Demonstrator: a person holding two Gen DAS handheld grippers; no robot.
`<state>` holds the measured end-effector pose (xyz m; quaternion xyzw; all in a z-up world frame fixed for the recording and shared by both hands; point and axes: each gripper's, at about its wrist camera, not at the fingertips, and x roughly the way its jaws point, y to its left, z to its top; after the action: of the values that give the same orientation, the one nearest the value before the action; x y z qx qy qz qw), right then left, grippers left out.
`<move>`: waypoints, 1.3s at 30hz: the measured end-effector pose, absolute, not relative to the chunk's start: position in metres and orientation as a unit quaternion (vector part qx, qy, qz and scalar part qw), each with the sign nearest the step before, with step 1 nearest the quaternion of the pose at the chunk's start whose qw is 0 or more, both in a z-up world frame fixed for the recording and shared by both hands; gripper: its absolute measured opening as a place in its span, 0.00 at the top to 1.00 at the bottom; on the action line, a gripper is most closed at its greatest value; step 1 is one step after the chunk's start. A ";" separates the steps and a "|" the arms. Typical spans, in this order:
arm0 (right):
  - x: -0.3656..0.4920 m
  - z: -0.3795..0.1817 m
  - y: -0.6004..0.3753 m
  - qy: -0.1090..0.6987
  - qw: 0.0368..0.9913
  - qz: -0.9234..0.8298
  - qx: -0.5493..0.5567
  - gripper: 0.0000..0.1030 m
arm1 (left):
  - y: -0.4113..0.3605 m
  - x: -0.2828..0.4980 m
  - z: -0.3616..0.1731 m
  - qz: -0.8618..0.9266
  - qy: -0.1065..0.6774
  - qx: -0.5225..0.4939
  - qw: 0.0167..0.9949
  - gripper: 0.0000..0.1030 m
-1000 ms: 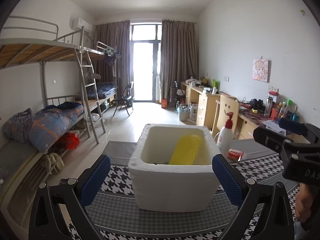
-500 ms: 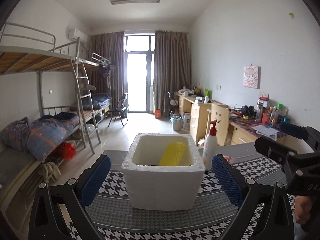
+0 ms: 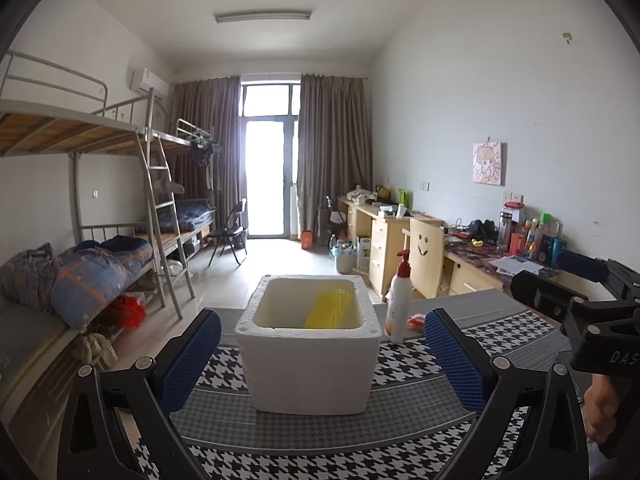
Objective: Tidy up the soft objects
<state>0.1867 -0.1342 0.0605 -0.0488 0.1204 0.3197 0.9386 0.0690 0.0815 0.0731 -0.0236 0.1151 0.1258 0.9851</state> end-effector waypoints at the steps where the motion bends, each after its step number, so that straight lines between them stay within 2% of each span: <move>1: 0.186 0.060 -0.136 0.119 0.939 0.318 -0.049 0.01 | 0.080 0.067 0.073 0.125 0.113 -0.020 0.985 0.01; 27: 0.142 0.045 -0.170 0.059 0.956 0.285 -0.048 0.01 | 0.050 0.030 0.059 0.132 0.069 0.009 0.989 0.01; 39: 0.138 0.026 -0.178 0.069 0.956 0.281 -0.035 0.01 | 0.046 0.025 0.046 0.136 0.071 0.000 0.988 0.01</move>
<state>0.1382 -0.1777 0.0255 -0.0353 0.0689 0.2813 0.9565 0.0251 0.0459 0.0457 0.0001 0.0708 0.1356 0.9882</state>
